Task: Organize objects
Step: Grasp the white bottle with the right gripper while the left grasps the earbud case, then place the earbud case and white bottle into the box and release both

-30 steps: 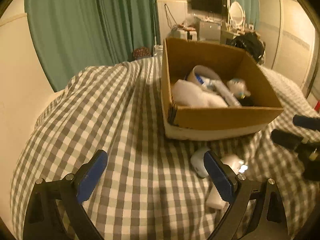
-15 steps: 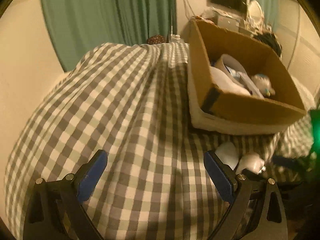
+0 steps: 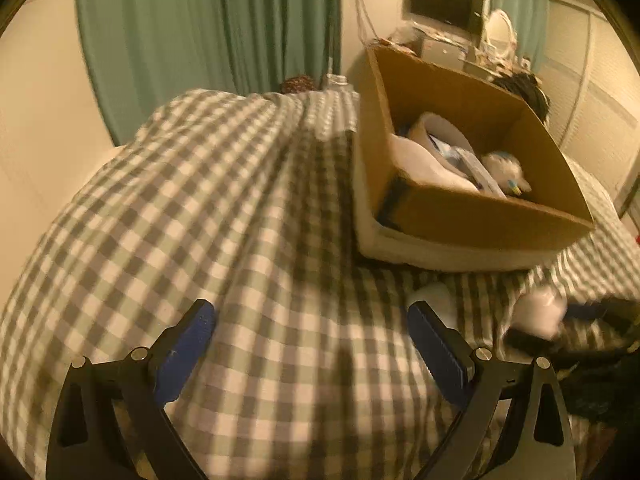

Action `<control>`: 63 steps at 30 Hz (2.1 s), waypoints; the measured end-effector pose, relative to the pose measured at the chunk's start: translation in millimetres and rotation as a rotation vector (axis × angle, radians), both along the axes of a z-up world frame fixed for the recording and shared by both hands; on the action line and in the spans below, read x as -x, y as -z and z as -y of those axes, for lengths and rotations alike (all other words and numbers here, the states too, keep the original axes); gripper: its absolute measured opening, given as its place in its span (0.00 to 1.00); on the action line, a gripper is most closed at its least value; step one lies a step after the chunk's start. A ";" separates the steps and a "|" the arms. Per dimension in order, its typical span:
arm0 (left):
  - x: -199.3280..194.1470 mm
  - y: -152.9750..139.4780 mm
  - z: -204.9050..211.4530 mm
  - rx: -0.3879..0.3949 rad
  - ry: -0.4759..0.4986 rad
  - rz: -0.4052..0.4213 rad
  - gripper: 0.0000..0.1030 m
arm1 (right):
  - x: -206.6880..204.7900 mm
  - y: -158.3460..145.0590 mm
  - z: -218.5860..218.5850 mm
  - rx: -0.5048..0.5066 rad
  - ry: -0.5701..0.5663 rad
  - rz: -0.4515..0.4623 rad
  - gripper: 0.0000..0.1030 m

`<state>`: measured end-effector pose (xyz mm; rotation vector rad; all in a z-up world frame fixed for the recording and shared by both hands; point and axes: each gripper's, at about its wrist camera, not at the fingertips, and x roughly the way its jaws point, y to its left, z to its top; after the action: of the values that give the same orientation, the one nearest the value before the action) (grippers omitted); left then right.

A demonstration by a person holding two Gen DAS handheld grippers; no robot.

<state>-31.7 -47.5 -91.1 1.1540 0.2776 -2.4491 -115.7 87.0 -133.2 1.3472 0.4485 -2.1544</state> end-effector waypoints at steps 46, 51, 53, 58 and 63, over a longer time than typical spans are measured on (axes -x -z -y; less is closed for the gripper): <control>39.7 13.9 -93.7 0.065 0.214 0.115 0.55 | 14.8 -82.8 -41.0 0.095 -0.067 -0.178 0.62; 20.9 -17.7 -92.8 0.068 0.226 0.073 0.55 | 5.5 -93.0 -42.1 0.103 -0.064 -0.208 0.62; 11.0 -29.7 -94.4 0.066 0.236 0.046 0.55 | 2.0 -101.4 -44.3 0.111 -0.054 -0.228 0.62; 9.3 -71.2 -93.8 0.088 0.247 -0.028 0.55 | -1.6 -134.0 -52.2 0.162 -0.025 -0.283 0.62; 30.1 -112.7 -73.9 0.107 0.233 -0.117 0.55 | -0.7 -165.3 -47.7 0.177 -0.026 -0.366 0.62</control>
<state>-61.9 26.4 21.6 1.0517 0.0463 -2.7026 -115.0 134.8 32.1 0.8489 0.3988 -2.3624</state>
